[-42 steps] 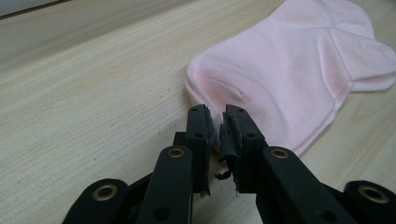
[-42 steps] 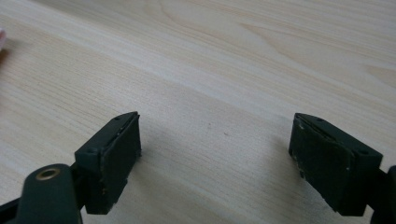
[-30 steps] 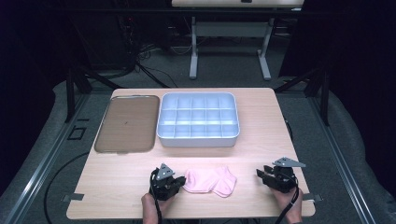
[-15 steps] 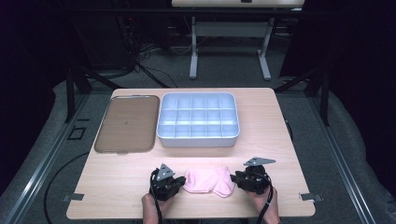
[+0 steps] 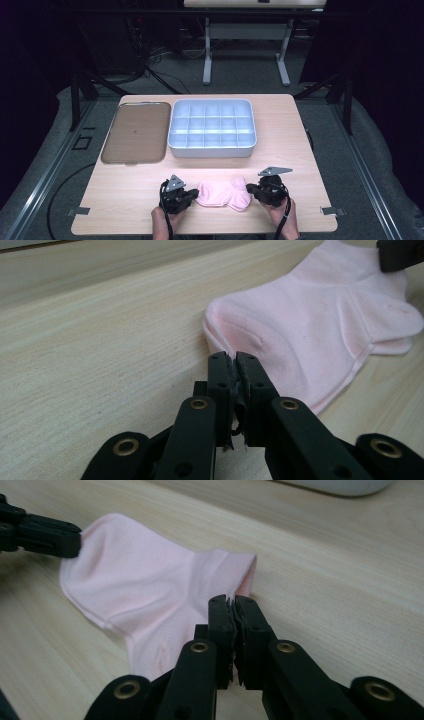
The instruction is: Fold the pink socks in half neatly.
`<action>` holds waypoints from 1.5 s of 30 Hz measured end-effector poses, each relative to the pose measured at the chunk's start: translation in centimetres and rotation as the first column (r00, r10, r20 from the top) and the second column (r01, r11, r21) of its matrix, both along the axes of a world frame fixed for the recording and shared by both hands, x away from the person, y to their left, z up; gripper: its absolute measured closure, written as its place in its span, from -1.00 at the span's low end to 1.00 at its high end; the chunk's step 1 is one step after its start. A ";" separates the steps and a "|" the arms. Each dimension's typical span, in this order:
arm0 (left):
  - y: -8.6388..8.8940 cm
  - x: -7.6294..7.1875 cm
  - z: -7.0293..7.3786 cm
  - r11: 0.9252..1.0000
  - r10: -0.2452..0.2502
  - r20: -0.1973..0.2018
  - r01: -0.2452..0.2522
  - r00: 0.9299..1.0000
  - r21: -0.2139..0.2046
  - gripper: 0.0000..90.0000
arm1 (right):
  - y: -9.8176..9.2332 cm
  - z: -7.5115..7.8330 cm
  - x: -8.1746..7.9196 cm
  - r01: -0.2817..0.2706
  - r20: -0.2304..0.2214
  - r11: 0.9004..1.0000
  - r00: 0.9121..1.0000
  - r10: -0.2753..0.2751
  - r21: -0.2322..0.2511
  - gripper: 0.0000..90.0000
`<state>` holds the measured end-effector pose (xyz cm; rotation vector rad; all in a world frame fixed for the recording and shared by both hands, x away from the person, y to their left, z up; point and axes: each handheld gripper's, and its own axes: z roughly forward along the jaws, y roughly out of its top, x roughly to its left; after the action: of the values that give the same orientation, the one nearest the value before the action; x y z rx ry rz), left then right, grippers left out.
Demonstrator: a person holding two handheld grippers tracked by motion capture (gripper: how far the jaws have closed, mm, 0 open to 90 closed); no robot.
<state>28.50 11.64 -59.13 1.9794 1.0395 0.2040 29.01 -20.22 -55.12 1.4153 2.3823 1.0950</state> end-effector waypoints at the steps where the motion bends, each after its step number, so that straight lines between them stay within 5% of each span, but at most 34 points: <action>1: 0.0 0.0 0.0 1.000 0.000 0.000 0.000 1.000 -0.001 0.90 | 0.1 0.2 -0.1 -0.006 0.010 1.000 1.000 0.006 0.007 0.92; 16: 0.0 0.0 0.0 1.000 -0.001 -0.001 0.001 1.000 -0.002 0.90 | 4.3 4.0 -0.5 -0.146 0.068 0.989 0.987 0.145 0.017 0.93; 30: 0.1 0.1 0.0 1.000 -0.002 -0.004 0.002 1.000 -0.005 0.90 | 11.7 2.4 1.1 -0.326 0.039 0.945 0.945 0.325 0.005 0.92; 32: 0.1 0.1 0.0 1.000 -0.002 -0.004 0.002 1.000 -0.005 0.90 | 12.2 1.7 1.5 -0.346 0.029 0.938 0.938 0.345 0.018 0.76; 34: 0.1 0.1 0.0 1.000 -0.001 -0.004 0.001 1.000 -0.006 0.90 | 12.0 1.4 1.7 -0.365 0.023 0.930 0.931 0.364 0.042 0.38; 37: 0.0 0.0 0.0 1.000 -0.001 -0.004 0.001 1.000 -0.003 0.90 | 10.3 2.0 1.3 -0.345 0.087 0.933 0.937 0.337 0.099 0.29; 40: 0.0 0.1 0.0 1.000 -0.002 -0.005 0.001 1.000 -0.005 0.90 | 8.3 2.4 1.2 -0.275 0.096 0.955 0.959 0.265 0.107 0.27; 42: 0.1 0.1 0.0 1.000 -0.001 -0.005 0.001 1.000 -0.005 0.90 | 7.5 2.0 1.3 -0.230 0.075 0.972 0.971 0.226 0.051 0.26; 45: 0.0 0.0 0.0 1.000 -0.001 -0.002 0.001 1.000 -0.001 0.90 | 7.3 0.9 1.3 -0.191 0.026 0.981 0.981 0.192 -0.035 0.17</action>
<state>28.53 11.67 -59.14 1.9791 1.0400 0.2008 30.31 -12.96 -54.18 1.1709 2.5452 1.1057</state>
